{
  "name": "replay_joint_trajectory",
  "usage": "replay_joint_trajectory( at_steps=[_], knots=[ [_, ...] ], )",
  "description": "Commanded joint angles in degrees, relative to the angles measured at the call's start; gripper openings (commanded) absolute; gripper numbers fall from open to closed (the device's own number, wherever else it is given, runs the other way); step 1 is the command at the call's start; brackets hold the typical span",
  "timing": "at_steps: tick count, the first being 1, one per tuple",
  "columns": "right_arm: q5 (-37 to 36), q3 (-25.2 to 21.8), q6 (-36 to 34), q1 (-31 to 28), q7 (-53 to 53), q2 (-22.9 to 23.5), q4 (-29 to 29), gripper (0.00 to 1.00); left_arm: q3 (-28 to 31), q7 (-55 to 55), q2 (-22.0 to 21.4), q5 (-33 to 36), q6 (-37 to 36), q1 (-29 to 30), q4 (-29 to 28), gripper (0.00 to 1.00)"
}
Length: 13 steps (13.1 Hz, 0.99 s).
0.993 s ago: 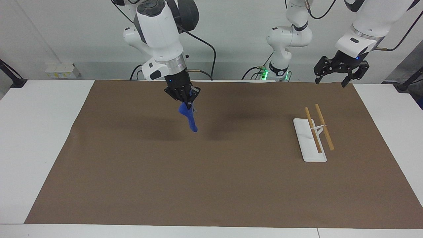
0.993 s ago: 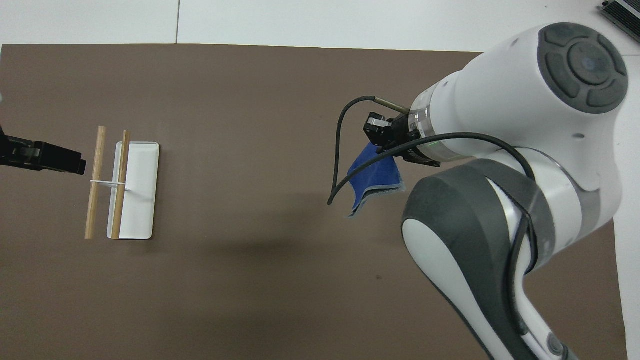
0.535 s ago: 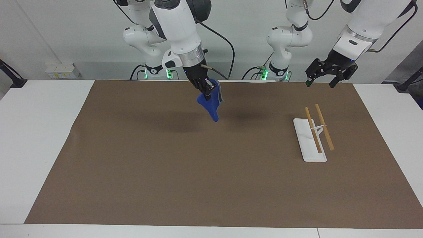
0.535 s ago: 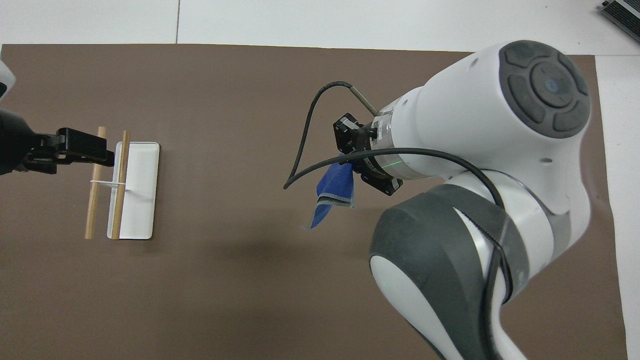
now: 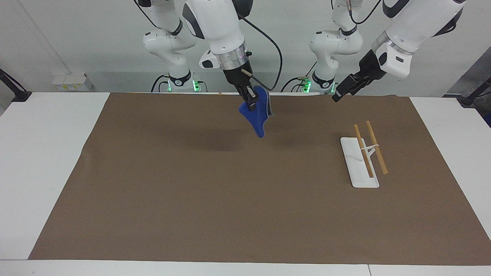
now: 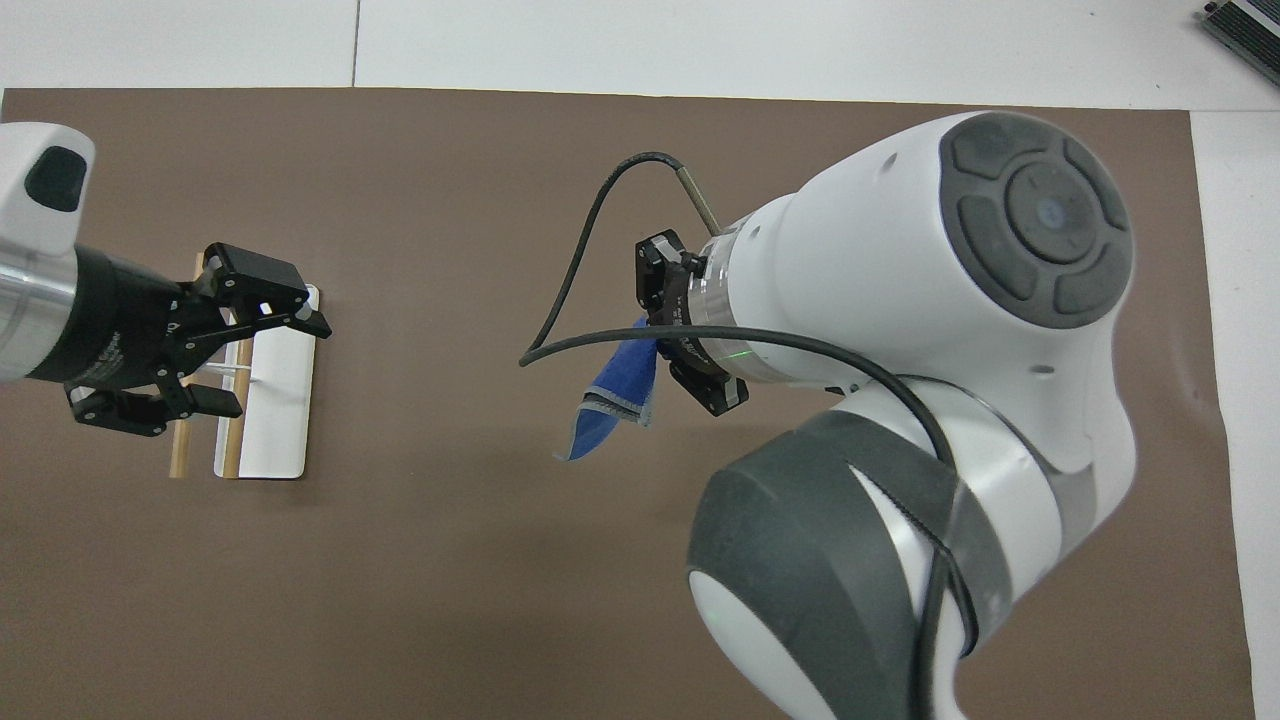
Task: Right arm passes towel to left arm to hang
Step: 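Carry the towel toward the left gripper while the left gripper opens nearby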
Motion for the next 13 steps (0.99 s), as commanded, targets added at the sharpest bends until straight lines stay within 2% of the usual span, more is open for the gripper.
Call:
replay_joint_trajectory(
  at_steps=[1, 7, 10, 13],
  knots=[
    [1.1, 0.3, 3.1, -0.1, 6.9, 0.3, 0.7, 0.0, 0.2, -12.4, -5.0, -3.6, 5.8, -2.9, -8.4, 1.0],
    [2.5, 0.5, 8.9, -0.2, 22.5, 1.7, 0.7, 0.0, 0.2, -39.4, -6.1, -9.6, 8.8, -4.0, -10.7, 1.0],
    [2.4, 0.6, 10.8, 1.0, 26.8, 1.9, 0.5, 0.0, 0.3, -45.6, -6.1, -13.4, 12.4, -3.4, -11.7, 1.0],
    [2.3, 0.6, 13.7, 2.0, 28.9, 2.6, 0.4, 0.0, 0.3, -47.3, -4.2, -17.7, 15.2, -4.0, -11.8, 1.0]
  ],
)
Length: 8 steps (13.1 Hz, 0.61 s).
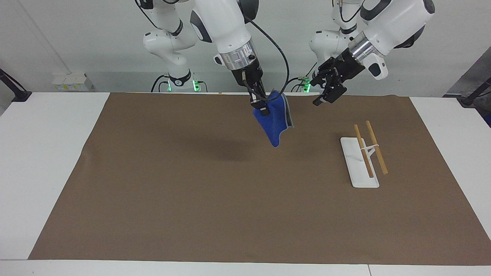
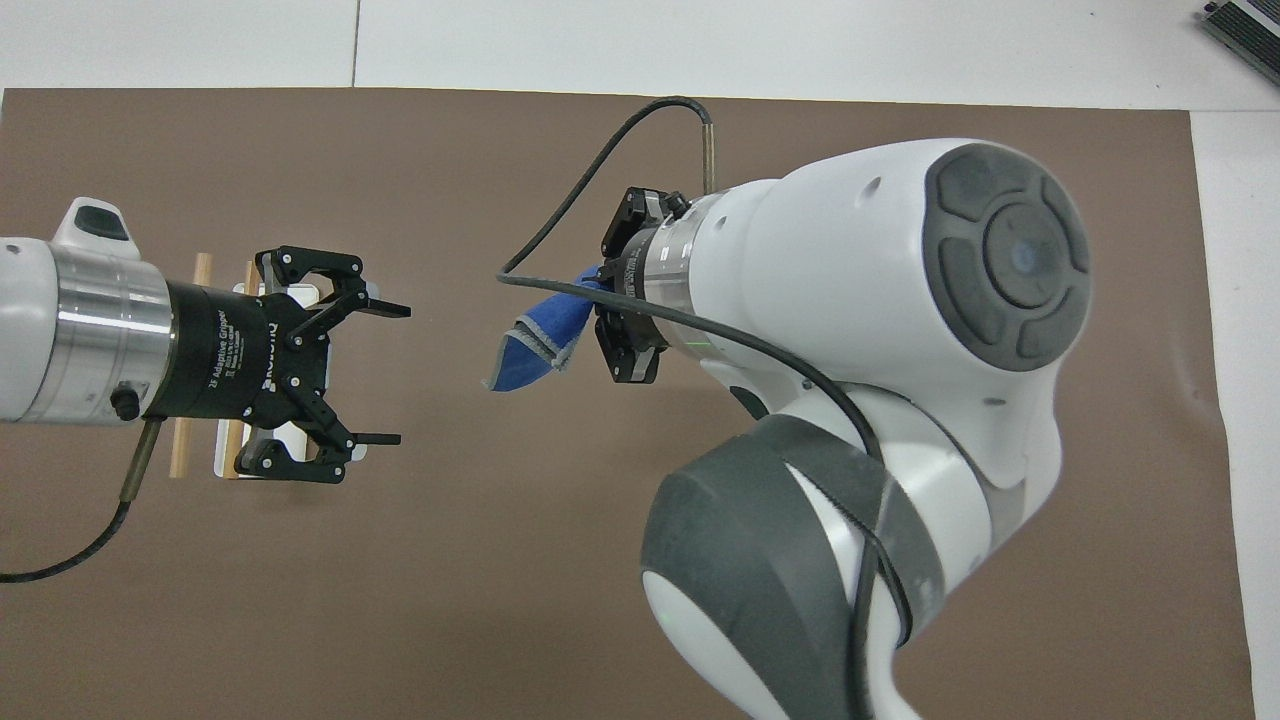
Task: Right arm passes towel to left arm to hang
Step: 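Carry the towel toward the left gripper while the left gripper opens nearby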
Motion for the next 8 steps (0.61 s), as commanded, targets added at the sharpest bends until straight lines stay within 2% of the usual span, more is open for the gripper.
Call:
replay_joint_trajectory(
  at_steps=[1, 5, 6, 8],
  knots=[
    [0.9, 0.4, 1.9, -0.1, 1.7, 0.9, 0.5, 0.0, 0.1, -2.8, 0.4, -2.5, 4.6, -0.8, -1.9, 1.0],
    [0.8, 0.4, 4.4, -0.1, 4.8, 1.9, 0.6, 0.0, 0.2, -3.5, 3.9, -5.1, 9.3, -1.4, -1.8, 1.0],
    [0.5, 0.3, 4.7, -0.1, 5.9, 2.2, 0.7, 0.0, 0.2, -4.0, 5.0, -8.0, 9.5, -1.5, -1.6, 1.0],
    [1.0, 0.4, 10.0, -0.1, 7.9, 2.4, 0.7, 0.0, -0.8, -6.0, 7.4, -9.2, 11.9, -4.6, -1.2, 1.0]
  ],
)
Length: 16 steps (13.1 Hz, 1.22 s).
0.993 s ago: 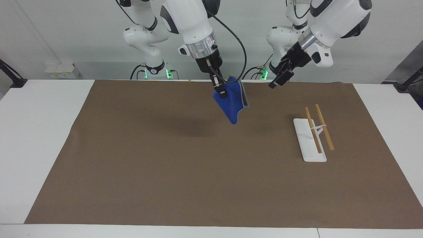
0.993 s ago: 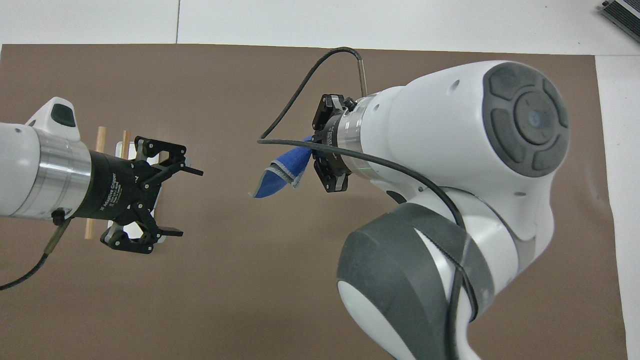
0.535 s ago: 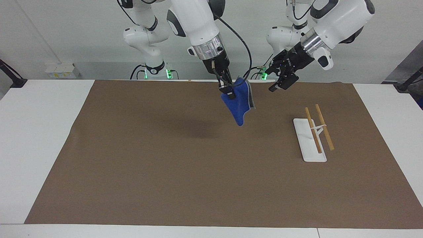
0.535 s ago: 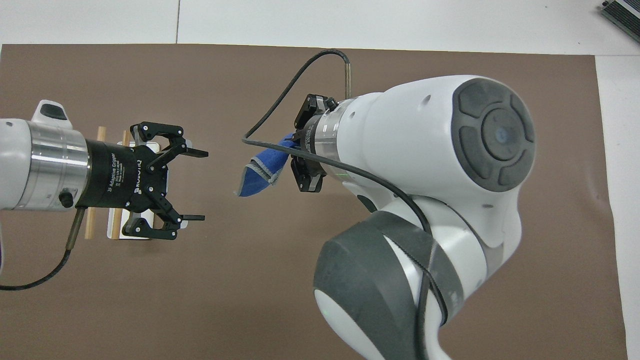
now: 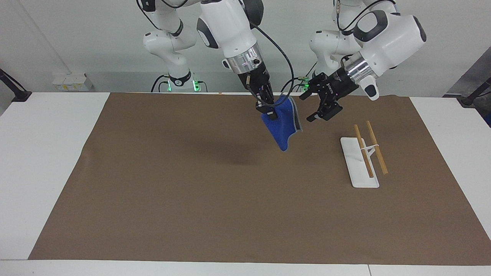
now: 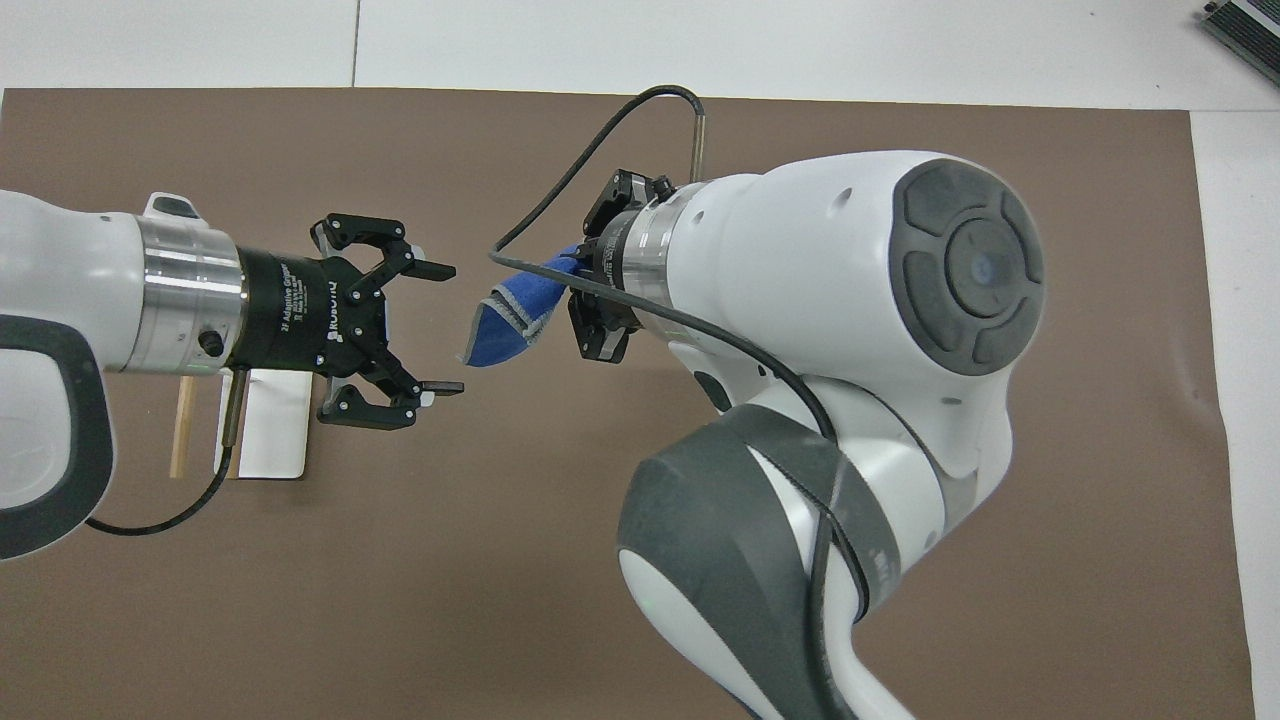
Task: Right arm passes towel to left arm to hang
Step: 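Close the left gripper on the towel while the right gripper releases it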
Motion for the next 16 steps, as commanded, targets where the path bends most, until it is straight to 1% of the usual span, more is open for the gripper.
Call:
replay_joint_trajectory(
  at_steps=[1, 2, 3, 5, 6, 7, 9, 10, 16],
  knots=[
    [0.9, 0.5, 6.4, -0.4, 3.5, 1.0, 0.7, 0.0, -0.2, -5.2, 2.3, -1.5, 8.2, -5.0, -0.8, 1.0],
    [0.7, 0.5, 7.1, -0.4, 5.1, 1.5, 0.7, 0.0, -0.1, -5.9, 3.6, -1.5, 9.8, -5.1, -0.8, 1.0],
    [0.7, 0.5, 7.1, -0.4, 5.4, 1.6, 0.7, 0.0, -0.2, -5.7, 3.8, -1.5, 10.5, -5.2, -0.8, 1.0],
    [0.7, 0.5, 7.1, -0.4, 5.3, 1.6, 0.7, 0.0, -0.2, -5.7, 4.8, -1.5, 15.1, -6.5, -0.9, 1.0],
    [0.7, 0.5, 7.1, -0.4, 5.3, 1.6, 0.7, 0.0, -0.2, -5.9, 4.9, -1.4, 16.2, -6.8, -1.1, 0.84],
    [0.7, 0.5, 7.1, -0.4, 5.3, 1.6, 0.7, 0.0, -0.2, -6.2, 4.9, -1.3, 16.4, -6.8, -1.1, 0.63],
    [0.7, 0.5, 7.1, -0.4, 5.3, 1.6, 0.7, 0.0, -0.2, -6.4, 5.2, -1.2, 16.8, -6.5, -0.9, 0.16],
    [0.8, 0.5, 7.1, -0.4, 5.3, 1.6, 0.7, 0.0, -0.2, -6.3, 5.2, -1.0, 16.8, -6.3, -0.8, 0.0],
    [0.7, 0.5, 6.2, -0.8, 4.8, 1.5, 0.7, 0.0, 0.0, -6.3, 4.3, -0.7, 16.1, -5.6, -0.8, 0.0]
  ],
)
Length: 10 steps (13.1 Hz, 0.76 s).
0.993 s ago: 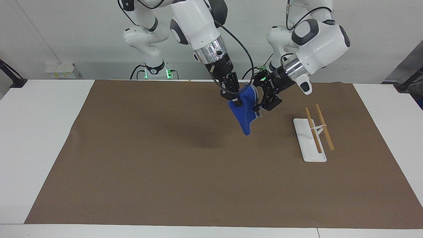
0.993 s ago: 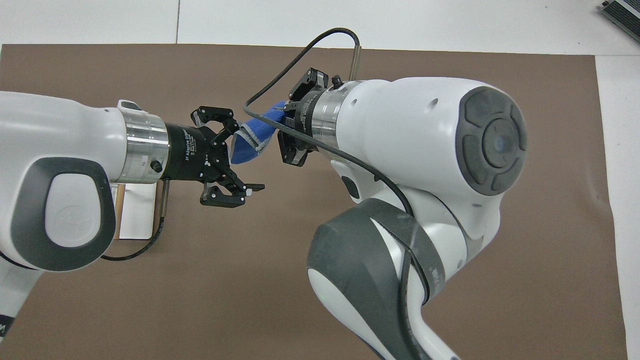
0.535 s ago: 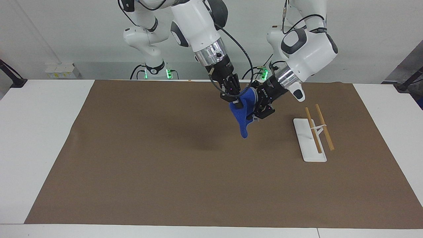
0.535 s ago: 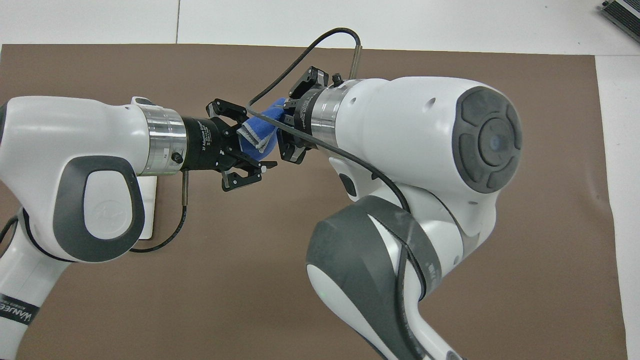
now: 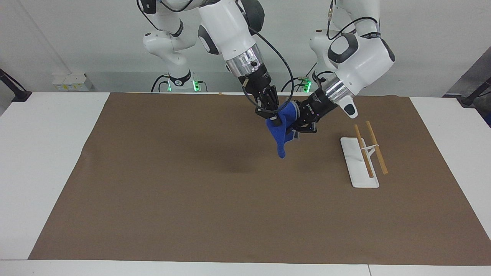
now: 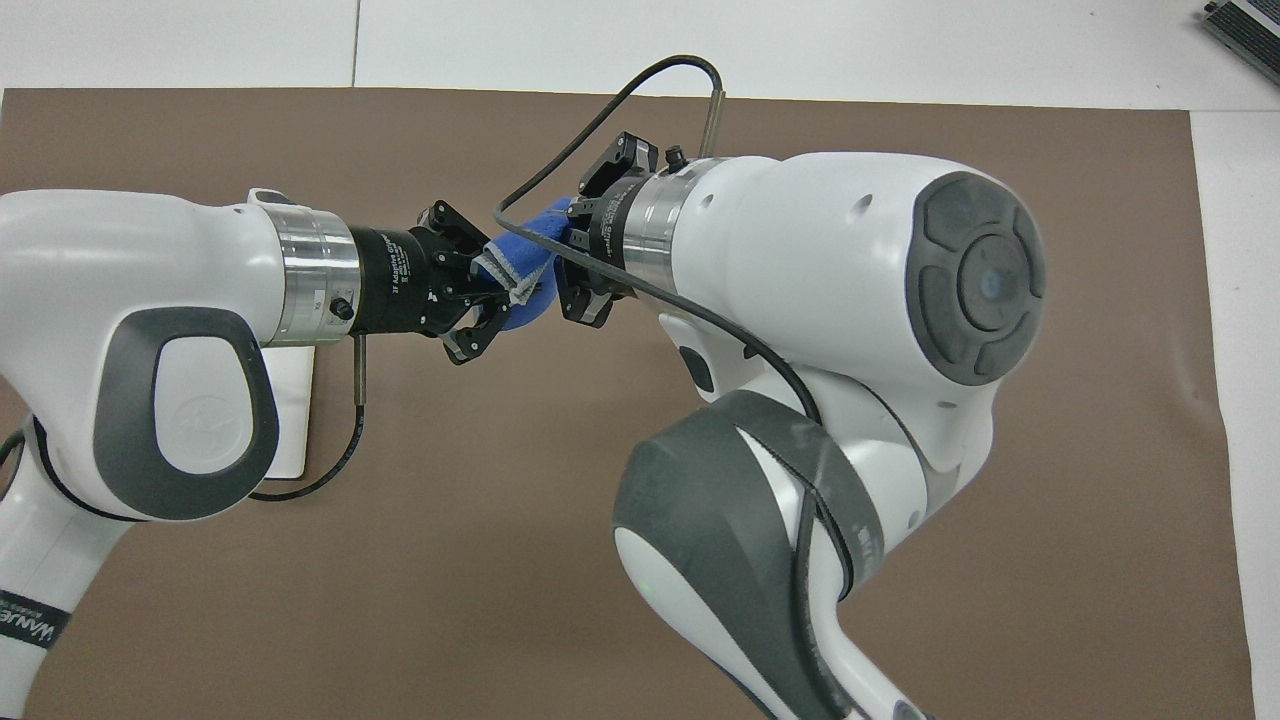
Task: Right arm passes towel to left arm to hang
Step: 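Close the left gripper on the towel while the right gripper releases it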
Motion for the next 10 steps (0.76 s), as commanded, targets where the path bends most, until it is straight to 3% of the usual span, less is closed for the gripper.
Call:
replay_joint_trajectory(
  at_steps=[1, 8, 9, 10],
  knots=[
    [0.7, 0.5, 0.0, -0.8, 0.3, 0.4, 0.7, 0.0, 0.3, -0.7, -1.1, -0.2, 0.3, -0.1, -0.6, 0.0],
    [1.0, 0.2, 0.8, -2.3, -6.6, 0.5, 0.7, 0.0, 0.4, -1.0, -1.8, 6.1, 0.7, -0.2, -0.6, 0.0],
    [1.0, 0.2, 0.8, -2.7, -8.4, 0.5, 0.7, 0.11, 0.4, -1.5, -1.8, 7.2, 0.9, -0.5, -0.6, 0.0],
    [1.0, 0.2, 0.8, -3.1, -11.2, 0.5, 0.5, 0.53, 0.4, -1.5, -1.7, 8.6, 1.1, -0.8, -0.5, 0.0]
  ],
)
